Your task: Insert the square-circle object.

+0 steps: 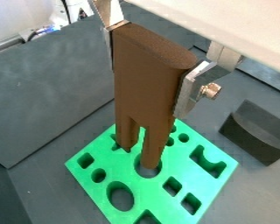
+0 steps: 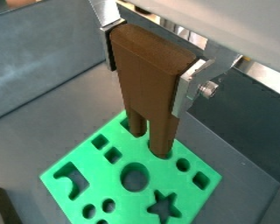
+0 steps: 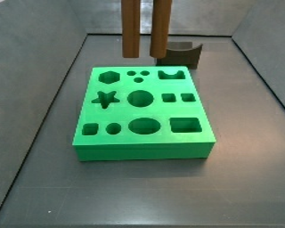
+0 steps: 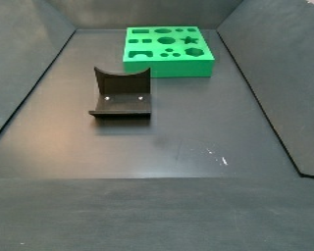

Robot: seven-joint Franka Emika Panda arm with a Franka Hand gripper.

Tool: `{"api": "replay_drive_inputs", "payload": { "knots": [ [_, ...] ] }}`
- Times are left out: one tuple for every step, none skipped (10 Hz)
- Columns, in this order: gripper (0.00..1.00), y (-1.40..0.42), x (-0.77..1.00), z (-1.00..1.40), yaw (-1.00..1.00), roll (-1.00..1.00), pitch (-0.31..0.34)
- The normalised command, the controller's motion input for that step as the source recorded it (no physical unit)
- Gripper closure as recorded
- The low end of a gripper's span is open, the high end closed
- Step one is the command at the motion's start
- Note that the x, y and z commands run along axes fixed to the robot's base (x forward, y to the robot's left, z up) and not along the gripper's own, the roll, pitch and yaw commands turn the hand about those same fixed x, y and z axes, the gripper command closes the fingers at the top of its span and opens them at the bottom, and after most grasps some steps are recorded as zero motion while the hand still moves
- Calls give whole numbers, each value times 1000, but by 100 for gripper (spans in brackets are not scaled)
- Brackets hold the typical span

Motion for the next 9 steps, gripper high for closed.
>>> {"api": "replay_drive_inputs", "payload": {
  "knots": [
    [100, -640, -520, -463, 94, 476, -100],
    [100, -620, -506, -423, 89, 496, -106],
    [100, -703, -451, -511, 77, 440, -116],
    [100, -526, -14, -774, 0, 280, -120],
    [100, -286, -120, -1000, 0, 0, -119],
    [100, -226, -274, -977, -17, 0, -146],
    [100, -26, -317, -789, -91, 47, -174],
    [100, 0, -403, -586, -6, 13, -163],
    [100, 0, -317, -460, 0, -61, -160]
  ]
}}
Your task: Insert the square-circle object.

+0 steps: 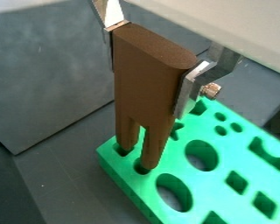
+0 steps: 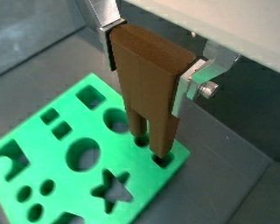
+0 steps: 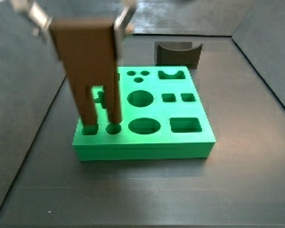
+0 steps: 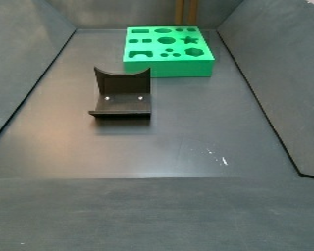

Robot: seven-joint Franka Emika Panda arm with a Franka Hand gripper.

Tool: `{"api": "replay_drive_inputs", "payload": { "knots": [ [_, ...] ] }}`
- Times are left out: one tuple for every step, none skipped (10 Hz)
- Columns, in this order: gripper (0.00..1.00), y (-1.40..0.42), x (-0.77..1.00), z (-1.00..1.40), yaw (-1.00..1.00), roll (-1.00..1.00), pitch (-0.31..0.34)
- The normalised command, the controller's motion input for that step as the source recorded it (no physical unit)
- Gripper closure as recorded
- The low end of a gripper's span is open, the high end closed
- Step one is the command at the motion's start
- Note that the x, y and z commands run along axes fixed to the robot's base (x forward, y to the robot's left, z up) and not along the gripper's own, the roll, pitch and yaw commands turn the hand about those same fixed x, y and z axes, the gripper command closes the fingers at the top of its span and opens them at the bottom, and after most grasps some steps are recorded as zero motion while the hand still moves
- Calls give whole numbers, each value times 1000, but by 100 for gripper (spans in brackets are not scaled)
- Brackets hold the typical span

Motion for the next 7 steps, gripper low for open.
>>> {"api": "replay_drive_inputs", "payload": {
  "knots": [
    [100, 0, -31, -423, -63, -89, -86],
    [100, 0, 0, -383, -74, -107, -56],
    [100, 0, 74, -306, -143, -59, 0],
    [100, 114, 20, -291, -137, 0, 0],
    [100, 186, 0, -263, -137, 21, 0],
    [100, 246, -83, -206, -154, 26, 26],
    [100, 114, -69, -246, -120, 0, 0]
  ]
}}
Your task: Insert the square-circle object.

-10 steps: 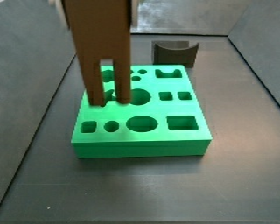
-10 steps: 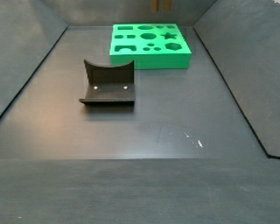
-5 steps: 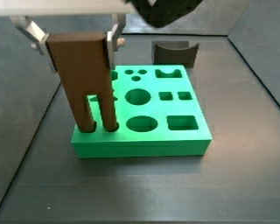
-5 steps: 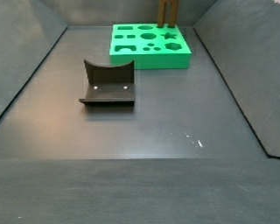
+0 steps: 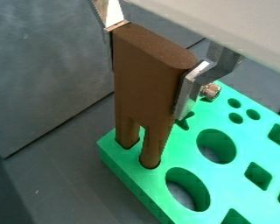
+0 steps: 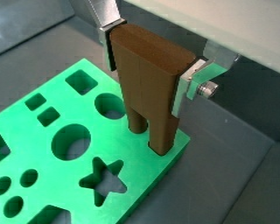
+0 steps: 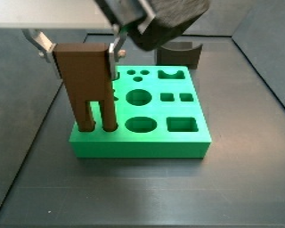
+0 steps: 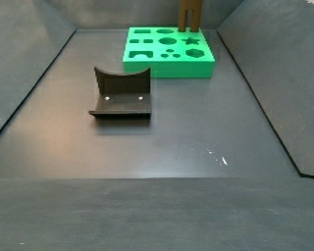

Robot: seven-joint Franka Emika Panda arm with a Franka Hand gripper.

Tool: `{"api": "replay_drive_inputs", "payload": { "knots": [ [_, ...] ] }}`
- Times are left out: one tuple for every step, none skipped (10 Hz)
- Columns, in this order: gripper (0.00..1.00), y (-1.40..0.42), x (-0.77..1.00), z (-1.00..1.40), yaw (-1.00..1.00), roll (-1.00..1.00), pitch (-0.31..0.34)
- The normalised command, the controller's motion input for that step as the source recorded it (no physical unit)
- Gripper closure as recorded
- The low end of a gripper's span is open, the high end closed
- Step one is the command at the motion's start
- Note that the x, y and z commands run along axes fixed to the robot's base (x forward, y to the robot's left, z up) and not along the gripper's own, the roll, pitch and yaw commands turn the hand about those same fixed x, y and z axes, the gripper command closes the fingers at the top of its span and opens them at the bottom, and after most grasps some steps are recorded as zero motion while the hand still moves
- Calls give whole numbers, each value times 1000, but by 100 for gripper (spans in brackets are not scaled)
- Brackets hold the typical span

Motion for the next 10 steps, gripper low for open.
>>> {"api": "replay_drive_inputs", "payload": {
  "knots": [
    [100, 0, -83, -526, -51, 0, -101],
    [100, -80, -69, -803, -71, 13, -231],
    [100, -46, 0, -814, -34, 0, -227],
    [100, -3, 0, -814, -9, -9, -193],
    [100, -29, 0, -889, -9, 13, -163],
    [100, -114, 17, -977, -17, 84, -133],
    [100, -223, 0, -797, 0, 281, -57],
    [100, -283, 17, -649, -14, 376, 0],
    [100, -329, 60, -603, 0, 396, 0],
    [100, -246, 200, -871, 0, 250, 0]
  ]
}}
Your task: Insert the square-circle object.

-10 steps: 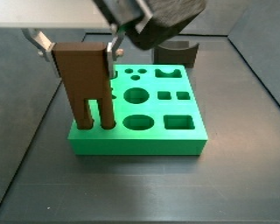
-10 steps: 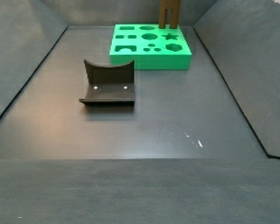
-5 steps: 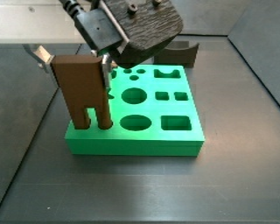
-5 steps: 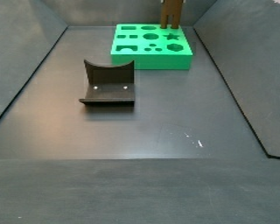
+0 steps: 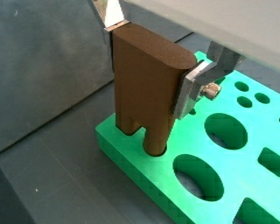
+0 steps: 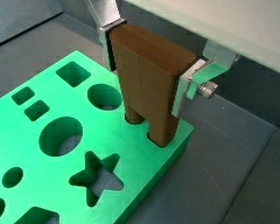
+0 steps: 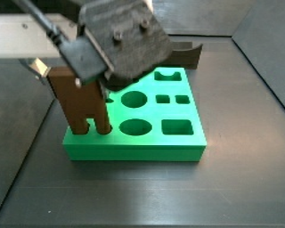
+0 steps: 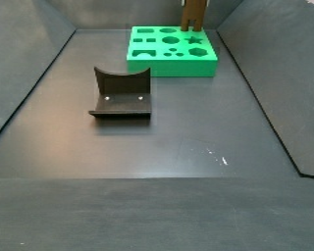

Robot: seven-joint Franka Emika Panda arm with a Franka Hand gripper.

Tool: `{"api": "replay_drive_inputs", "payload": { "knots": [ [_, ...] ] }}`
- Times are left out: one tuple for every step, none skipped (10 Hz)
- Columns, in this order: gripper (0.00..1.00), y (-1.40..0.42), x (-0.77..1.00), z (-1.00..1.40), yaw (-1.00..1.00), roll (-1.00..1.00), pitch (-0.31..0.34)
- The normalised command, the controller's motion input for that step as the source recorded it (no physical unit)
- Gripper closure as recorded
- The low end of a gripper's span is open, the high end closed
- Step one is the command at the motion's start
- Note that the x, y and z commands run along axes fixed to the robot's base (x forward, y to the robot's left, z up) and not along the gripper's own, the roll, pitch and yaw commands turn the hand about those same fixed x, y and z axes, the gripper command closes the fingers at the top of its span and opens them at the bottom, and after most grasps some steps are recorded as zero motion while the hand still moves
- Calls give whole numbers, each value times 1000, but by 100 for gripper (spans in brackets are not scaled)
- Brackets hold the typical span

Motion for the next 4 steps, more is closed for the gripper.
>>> {"api": "replay_drive_inputs", "payload": {
  "knots": [
    [100, 0, 303, -940, 0, 0, 0],
    [100, 0, 286, -731, 0, -44, 9],
    [100, 86, 91, -169, -17, -150, 0],
    [100, 0, 0, 0, 0, 0, 0]
  ]
}}
